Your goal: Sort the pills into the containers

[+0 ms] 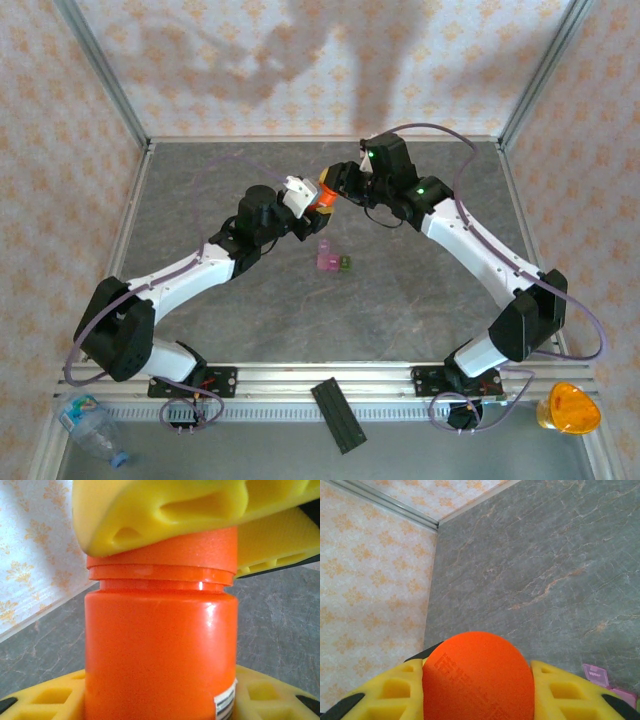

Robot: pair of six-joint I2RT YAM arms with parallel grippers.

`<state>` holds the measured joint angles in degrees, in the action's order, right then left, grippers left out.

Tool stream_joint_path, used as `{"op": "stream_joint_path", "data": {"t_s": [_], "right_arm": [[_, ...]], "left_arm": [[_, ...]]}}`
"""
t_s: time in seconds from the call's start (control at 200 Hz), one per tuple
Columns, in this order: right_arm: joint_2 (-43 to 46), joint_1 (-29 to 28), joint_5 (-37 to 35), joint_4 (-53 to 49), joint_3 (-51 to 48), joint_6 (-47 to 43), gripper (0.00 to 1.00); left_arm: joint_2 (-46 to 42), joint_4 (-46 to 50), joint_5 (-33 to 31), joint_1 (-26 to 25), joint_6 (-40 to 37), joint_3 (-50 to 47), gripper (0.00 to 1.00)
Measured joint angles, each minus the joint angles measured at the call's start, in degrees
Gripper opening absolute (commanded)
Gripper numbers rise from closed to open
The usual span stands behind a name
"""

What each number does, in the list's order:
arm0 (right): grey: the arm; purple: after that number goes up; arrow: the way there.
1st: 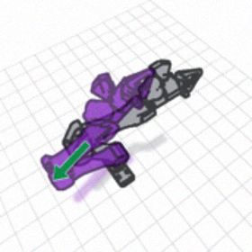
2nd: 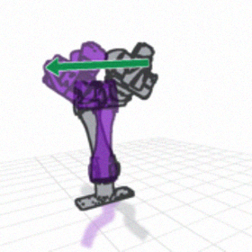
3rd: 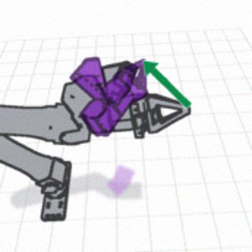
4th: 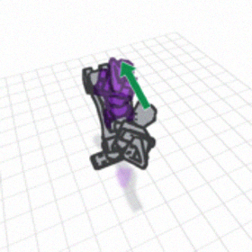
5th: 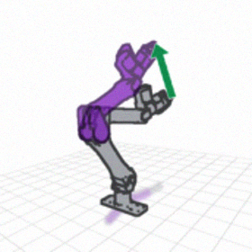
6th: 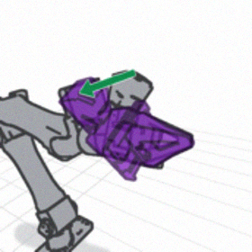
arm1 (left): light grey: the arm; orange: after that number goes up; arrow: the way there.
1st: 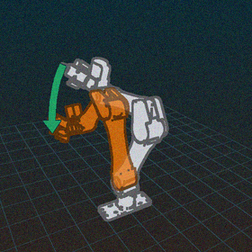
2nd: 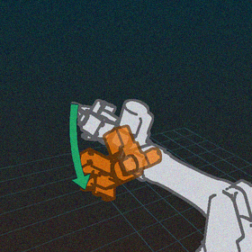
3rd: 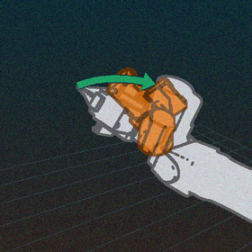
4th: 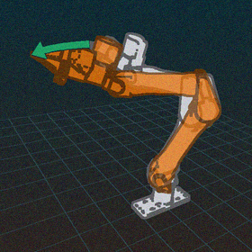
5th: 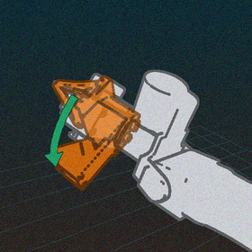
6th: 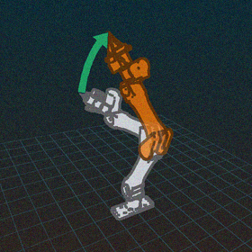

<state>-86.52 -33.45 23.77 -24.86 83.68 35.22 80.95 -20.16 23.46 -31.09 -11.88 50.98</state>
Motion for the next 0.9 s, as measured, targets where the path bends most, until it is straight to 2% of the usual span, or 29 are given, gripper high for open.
{"op": "stream_joint_path", "data": {"t_s": [0.185,0.4,0.601,0.901], "right_arm": [[2.5,0.9,1.7,3.0,-2.6,-7.8,0.30],[9.7,6.6,15.2,12.7,-12.3,-17.0,0.30],[9.9,8.4,21.6,16.9,-14.4,-18.1,0.29],[9.9,8.9,23.8,19.7,-15.9,-18.1,0.29]], "left_arm": [[0.0,-1.5,1.6,0.0,0.9,0.0,0.00],[-0.5,-4.0,7.3,-0.7,2.4,0.0,0.00],[-1.4,-5.5,8.6,-0.7,4.8,-1.3,0.00],[-1.4,-6.6,10.3,-0.3,7.6,-2.0,0.00]]}}
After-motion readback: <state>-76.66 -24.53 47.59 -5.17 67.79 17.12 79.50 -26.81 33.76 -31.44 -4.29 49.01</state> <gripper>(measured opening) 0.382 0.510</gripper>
